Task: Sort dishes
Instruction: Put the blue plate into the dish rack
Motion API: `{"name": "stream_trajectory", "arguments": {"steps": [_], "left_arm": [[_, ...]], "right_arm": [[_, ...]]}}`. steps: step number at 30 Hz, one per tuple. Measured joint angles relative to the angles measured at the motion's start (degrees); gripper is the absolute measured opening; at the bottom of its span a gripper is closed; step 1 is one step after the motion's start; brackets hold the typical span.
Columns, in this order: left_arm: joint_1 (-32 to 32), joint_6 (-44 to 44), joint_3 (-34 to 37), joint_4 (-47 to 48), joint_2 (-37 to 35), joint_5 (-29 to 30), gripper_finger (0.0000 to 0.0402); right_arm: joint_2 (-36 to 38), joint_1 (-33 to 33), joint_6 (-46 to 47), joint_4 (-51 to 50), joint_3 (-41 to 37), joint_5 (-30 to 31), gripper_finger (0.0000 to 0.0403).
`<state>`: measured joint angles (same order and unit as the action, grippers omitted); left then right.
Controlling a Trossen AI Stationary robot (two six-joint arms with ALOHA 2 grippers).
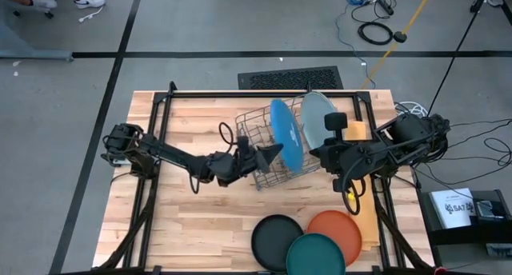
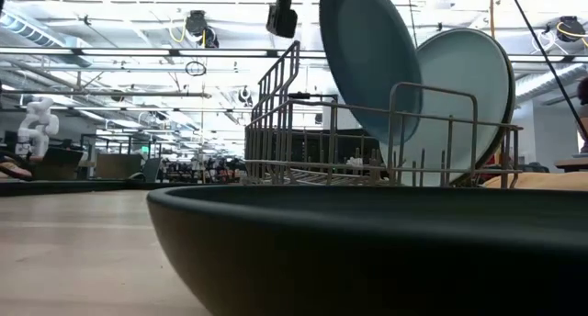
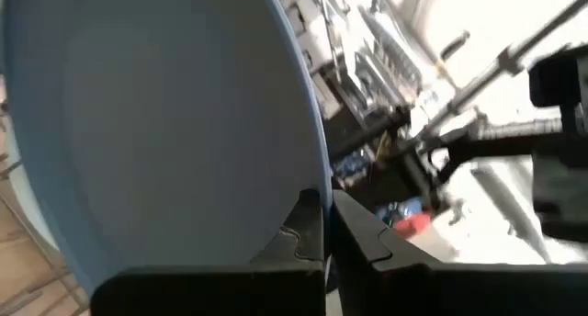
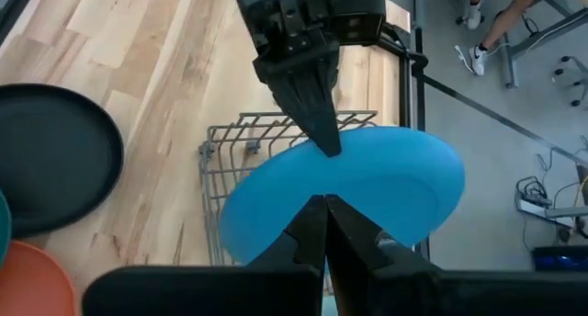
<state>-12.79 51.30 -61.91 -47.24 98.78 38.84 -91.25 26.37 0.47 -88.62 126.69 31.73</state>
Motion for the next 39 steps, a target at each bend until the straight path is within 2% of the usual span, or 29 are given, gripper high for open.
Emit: {"name": "stream_trajectory", "arguments": {"steps": [8,23,31,39], "left_arm": [[3.24,5.51,0.00,-0.52,0.90,1.55,0.0000],[4.19,6.44,-0.22,-2.38,1.25,-3.25,0.0000],[4.48,8.10,-1.20,-8.26,7.52,-6.02,0.0000],[4.62,12.85,-1.53,-8.79,10.55,-5.28,0.0000]], "right_arm": [[0.18,0.00,-1.36,0.48,0.00,1.46,0.0000],[0.18,-0.04,-1.98,1.98,0.00,1.57,0.0000],[0.18,-0.13,-3.08,3.62,0.00,1.58,0.0000],[0.18,-0.13,-2.84,3.54,0.00,1.55,0.0000]]}}
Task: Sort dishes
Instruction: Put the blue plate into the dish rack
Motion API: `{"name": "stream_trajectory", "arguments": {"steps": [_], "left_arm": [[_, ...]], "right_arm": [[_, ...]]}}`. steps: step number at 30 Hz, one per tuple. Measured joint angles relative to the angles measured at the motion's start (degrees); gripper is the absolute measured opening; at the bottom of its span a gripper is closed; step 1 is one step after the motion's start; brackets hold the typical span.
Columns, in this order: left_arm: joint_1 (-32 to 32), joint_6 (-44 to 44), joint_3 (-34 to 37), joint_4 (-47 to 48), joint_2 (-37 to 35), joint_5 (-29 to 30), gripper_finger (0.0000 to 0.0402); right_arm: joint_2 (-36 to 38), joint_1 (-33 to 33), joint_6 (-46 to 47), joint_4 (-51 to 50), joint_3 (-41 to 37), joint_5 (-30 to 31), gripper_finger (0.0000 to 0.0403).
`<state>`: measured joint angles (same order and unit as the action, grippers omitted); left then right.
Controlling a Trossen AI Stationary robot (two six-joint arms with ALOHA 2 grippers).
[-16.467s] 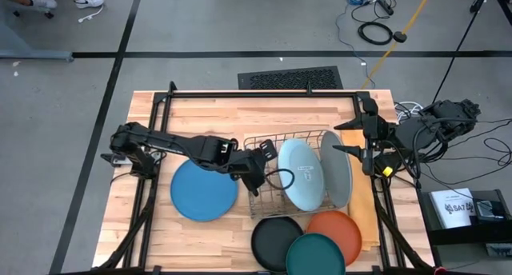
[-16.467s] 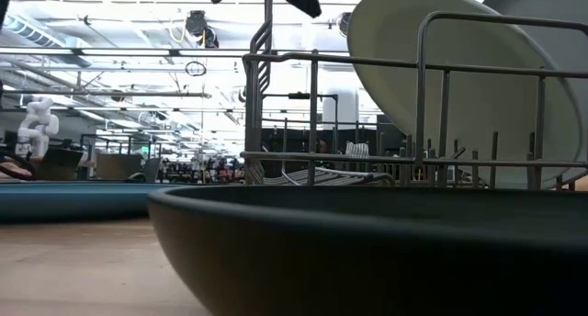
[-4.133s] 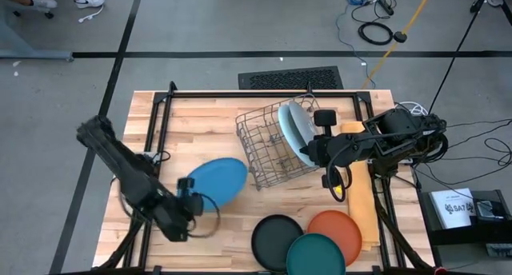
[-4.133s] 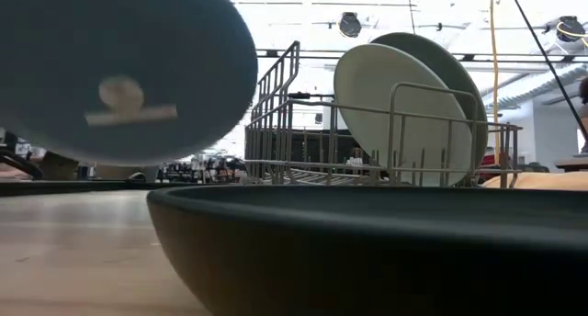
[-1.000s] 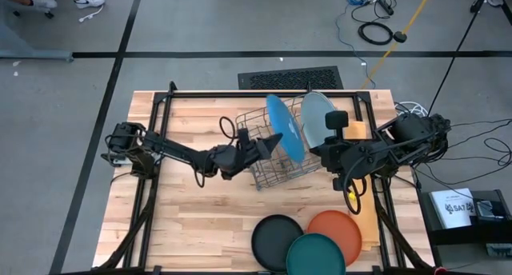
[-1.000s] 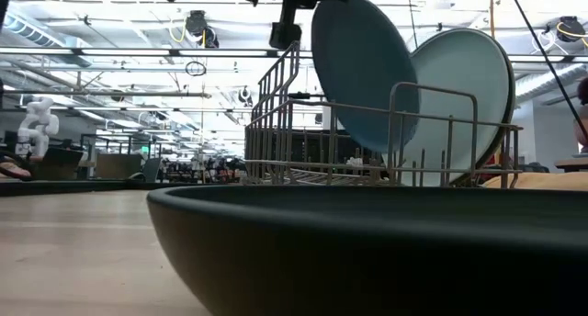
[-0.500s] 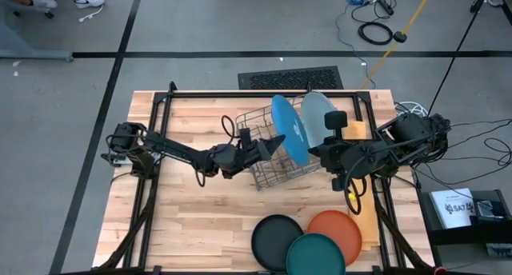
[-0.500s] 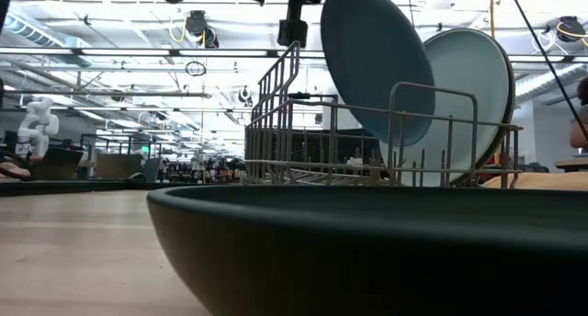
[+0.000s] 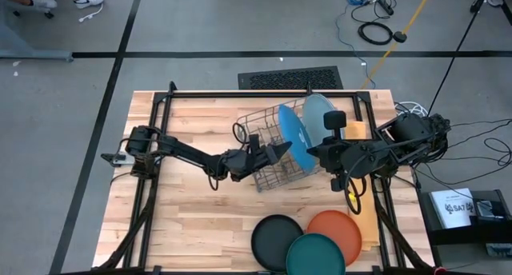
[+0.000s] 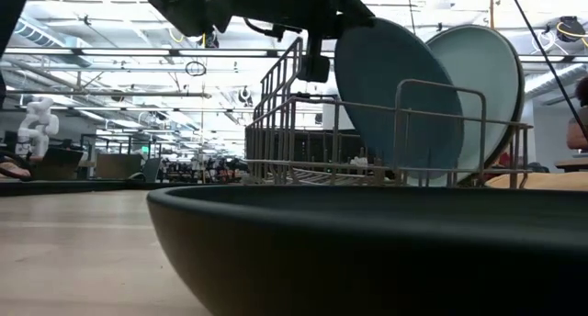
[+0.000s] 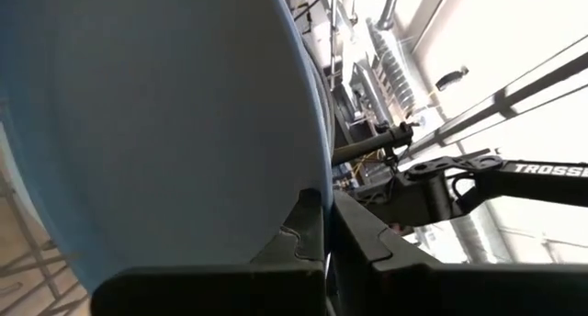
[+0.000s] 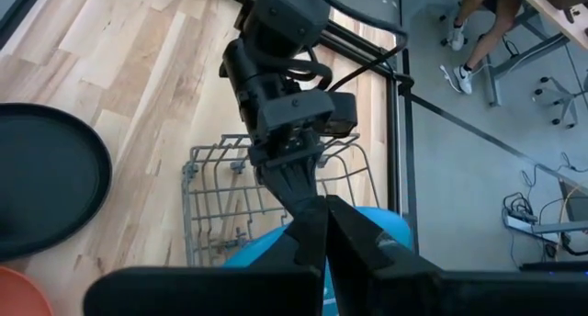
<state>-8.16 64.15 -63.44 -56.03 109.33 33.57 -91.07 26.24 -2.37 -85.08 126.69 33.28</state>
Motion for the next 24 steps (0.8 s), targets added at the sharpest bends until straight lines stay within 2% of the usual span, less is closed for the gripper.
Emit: {"name": "stream_trajectory", "arguments": {"steps": [6,11,16,24], "left_arm": [[0.37,0.14,-0.19,1.09,0.03,1.51,0.0000],[2.23,-1.08,-1.82,1.49,0.01,-1.94,0.0023],[4.66,-3.61,-4.71,2.21,0.01,-11.78,0.0093],[6.24,-3.47,-6.51,5.91,-0.01,-13.73,0.0230]], "right_arm": [[0.00,-0.38,-0.24,0.00,0.00,0.02,0.0000],[0.00,-1.10,-0.26,0.00,0.00,0.02,0.0000],[0.00,-1.61,-0.48,0.02,0.00,0.02,0.0000],[0.00,-1.90,-0.55,0.02,0.00,-0.02,0.0000]]}}
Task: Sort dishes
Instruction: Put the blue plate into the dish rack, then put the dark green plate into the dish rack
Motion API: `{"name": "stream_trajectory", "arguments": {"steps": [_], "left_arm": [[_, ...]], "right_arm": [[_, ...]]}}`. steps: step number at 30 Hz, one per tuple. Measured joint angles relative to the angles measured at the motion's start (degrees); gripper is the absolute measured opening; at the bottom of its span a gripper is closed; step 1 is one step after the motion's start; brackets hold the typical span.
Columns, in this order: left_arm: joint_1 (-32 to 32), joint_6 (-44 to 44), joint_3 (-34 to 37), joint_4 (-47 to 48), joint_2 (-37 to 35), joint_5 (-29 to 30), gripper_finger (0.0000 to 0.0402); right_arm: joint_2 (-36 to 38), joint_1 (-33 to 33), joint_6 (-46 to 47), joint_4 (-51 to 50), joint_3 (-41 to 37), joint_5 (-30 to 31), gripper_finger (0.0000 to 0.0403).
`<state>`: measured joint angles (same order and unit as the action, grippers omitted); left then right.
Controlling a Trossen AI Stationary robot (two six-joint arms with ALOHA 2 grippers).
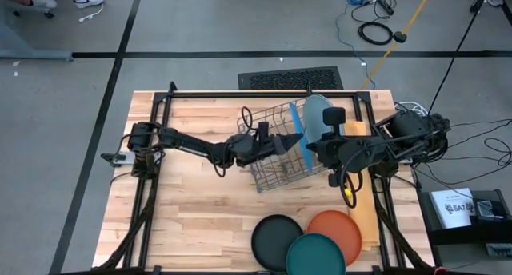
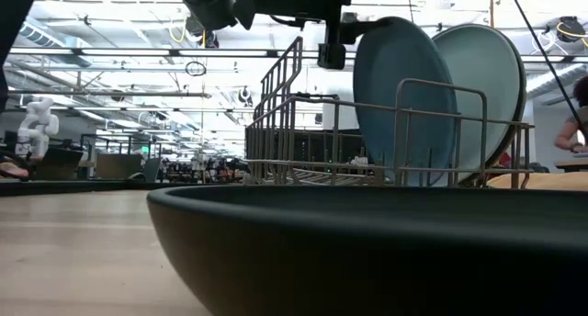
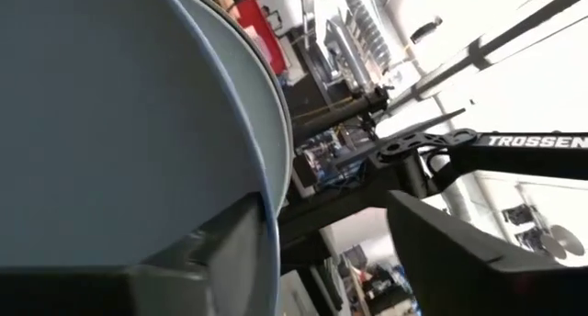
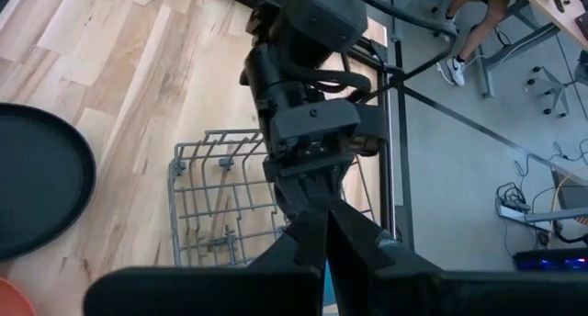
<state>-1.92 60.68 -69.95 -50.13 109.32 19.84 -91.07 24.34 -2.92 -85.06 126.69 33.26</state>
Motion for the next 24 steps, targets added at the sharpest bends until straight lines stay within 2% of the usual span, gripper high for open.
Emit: {"name": "stream_trajectory", "arguments": {"steps": [4,6,14,19,24], "left_arm": [[2.11,-2.49,-1.91,0.32,0.28,-5.65,0.0266],[3.13,-4.37,-3.22,0.32,0.31,-9.23,0.0270],[6.25,-8.81,-6.26,1.16,1.02,-14.49,0.0271],[8.17,-0.98,-7.36,5.91,4.82,-17.26,0.0271],[8.44,4.83,-7.50,5.75,8.25,-19.35,0.0273]], "right_arm": [[0.00,-0.01,0.02,0.04,0.00,0.00,0.0000],[0.00,-0.02,0.04,0.09,0.00,0.02,0.0000],[0.00,-0.02,0.48,0.45,0.00,0.06,0.0000],[0.00,-0.02,0.56,0.96,0.00,0.09,0.0000],[0.00,-0.02,1.47,0.82,0.00,0.05,0.0000]]}}
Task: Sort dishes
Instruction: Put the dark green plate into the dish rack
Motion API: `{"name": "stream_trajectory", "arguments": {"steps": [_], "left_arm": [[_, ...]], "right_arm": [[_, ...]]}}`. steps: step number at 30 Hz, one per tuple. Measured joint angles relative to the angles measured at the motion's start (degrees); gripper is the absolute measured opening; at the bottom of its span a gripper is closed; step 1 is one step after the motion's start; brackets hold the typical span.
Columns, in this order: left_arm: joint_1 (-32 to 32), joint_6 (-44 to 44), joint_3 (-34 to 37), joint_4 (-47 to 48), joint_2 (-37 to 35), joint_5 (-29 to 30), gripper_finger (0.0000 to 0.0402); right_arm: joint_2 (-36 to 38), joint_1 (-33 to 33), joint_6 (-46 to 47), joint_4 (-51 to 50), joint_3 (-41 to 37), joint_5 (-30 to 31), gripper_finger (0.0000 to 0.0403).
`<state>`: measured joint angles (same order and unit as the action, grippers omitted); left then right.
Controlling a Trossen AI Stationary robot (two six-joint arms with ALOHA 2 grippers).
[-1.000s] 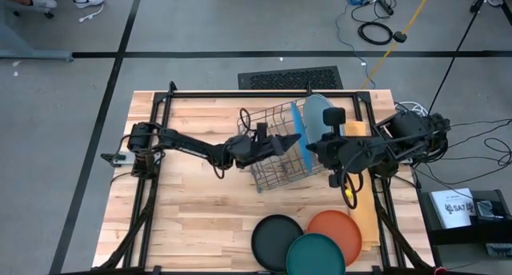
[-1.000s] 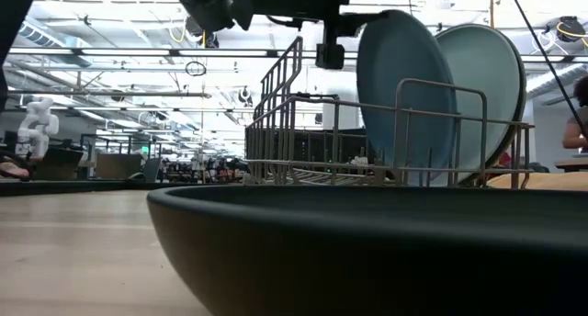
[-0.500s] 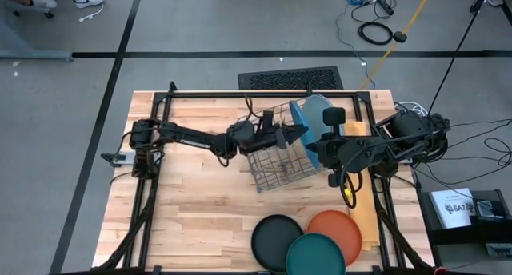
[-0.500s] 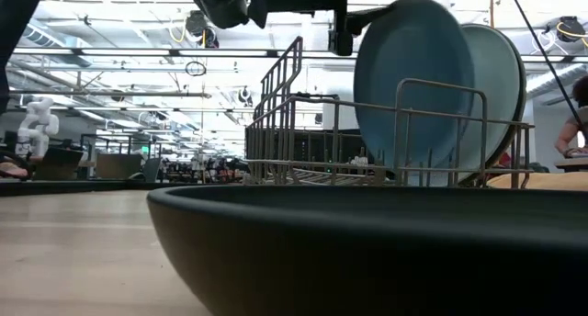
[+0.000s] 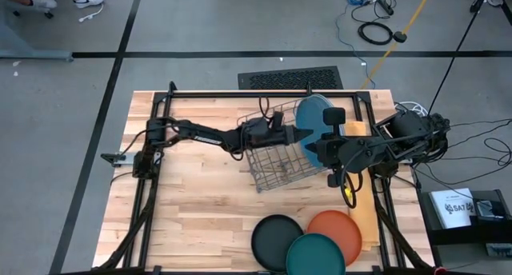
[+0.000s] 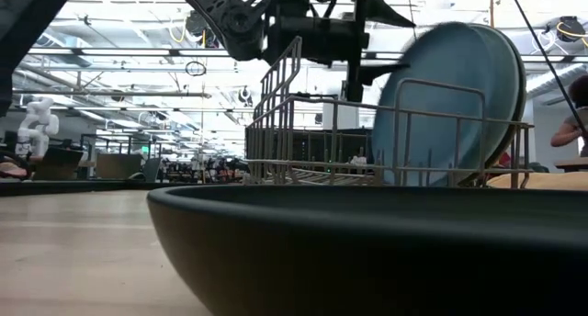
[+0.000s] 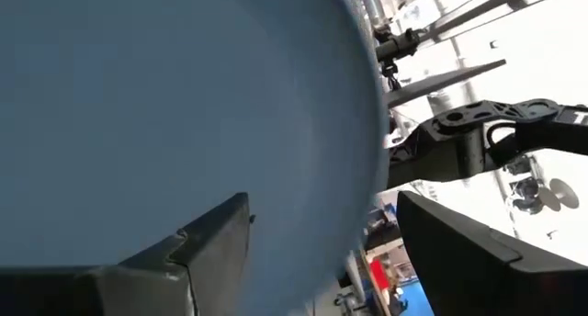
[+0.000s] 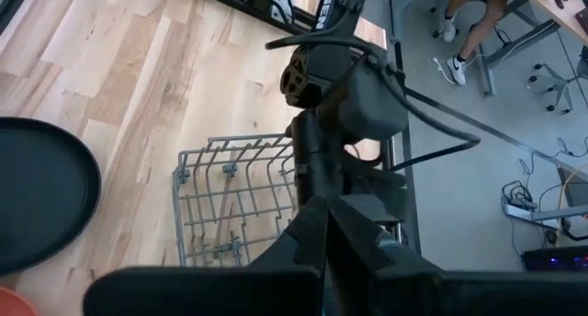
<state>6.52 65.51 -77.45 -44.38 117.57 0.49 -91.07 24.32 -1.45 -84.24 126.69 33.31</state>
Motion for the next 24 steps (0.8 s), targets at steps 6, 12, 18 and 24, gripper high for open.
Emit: {"name": "stream_trajectory", "arguments": {"steps": [6,12,18,24], "left_arm": [[-0.02,-0.45,0.00,0.27,-0.41,-1.45,0.0273],[-0.12,-7.62,0.00,-0.67,-2.98,-8.13,0.0272],[-3.06,-22.91,2.80,0.58,-9.87,-12.53,0.0270],[-8.90,-46.97,7.60,19.67,-24.28,-3.42,0.0234]], "right_arm": [[0.00,-0.01,0.69,-0.49,0.00,-0.02,0.0000],[0.00,0.00,3.43,-2.14,0.00,-0.30,0.0000],[0.00,2.12,9.91,-5.30,0.00,-0.71,0.0000],[-0.02,6.28,16.57,-5.78,0.00,-3.80,0.0000]]}}
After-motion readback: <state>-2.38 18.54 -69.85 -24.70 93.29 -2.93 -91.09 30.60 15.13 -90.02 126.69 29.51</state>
